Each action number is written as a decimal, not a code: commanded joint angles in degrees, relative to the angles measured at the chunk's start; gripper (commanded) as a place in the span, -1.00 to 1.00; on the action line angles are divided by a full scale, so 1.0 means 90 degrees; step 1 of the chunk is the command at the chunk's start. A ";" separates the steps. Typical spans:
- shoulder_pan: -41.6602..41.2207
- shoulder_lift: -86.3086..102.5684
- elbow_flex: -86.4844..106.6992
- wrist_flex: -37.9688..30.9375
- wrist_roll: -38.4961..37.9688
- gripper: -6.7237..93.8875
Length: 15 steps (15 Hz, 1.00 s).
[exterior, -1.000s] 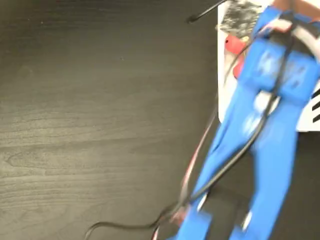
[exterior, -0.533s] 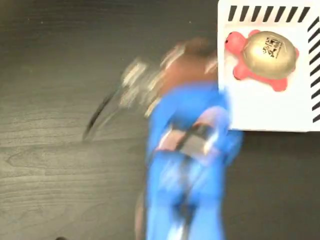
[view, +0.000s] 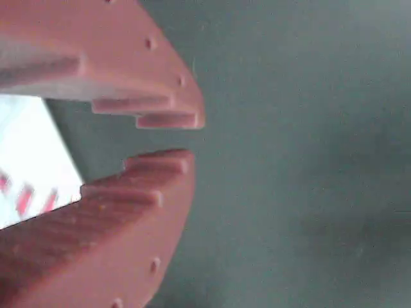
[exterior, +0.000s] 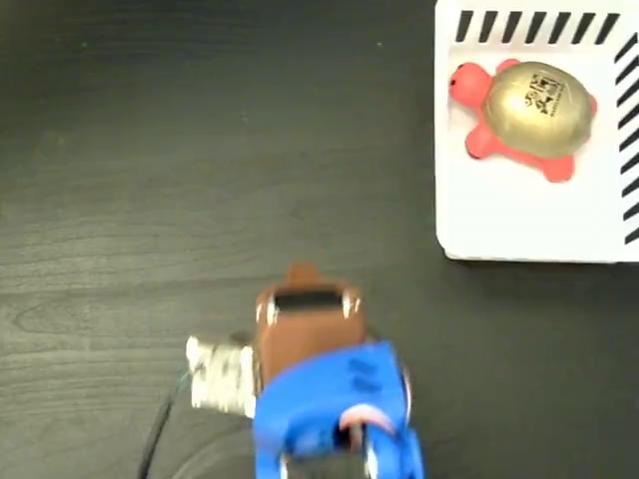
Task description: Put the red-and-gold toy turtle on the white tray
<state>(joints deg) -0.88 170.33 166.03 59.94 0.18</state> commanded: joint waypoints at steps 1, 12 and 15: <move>-0.0430 0.0977 -0.0010 0.1104 -0.0068 -0.87; -0.0479 0.1768 0.0137 0.1426 -0.0029 -0.87; -0.0479 0.1768 0.0137 0.1426 -0.0029 -0.87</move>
<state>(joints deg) -4.66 185.80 167.78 71.89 0.18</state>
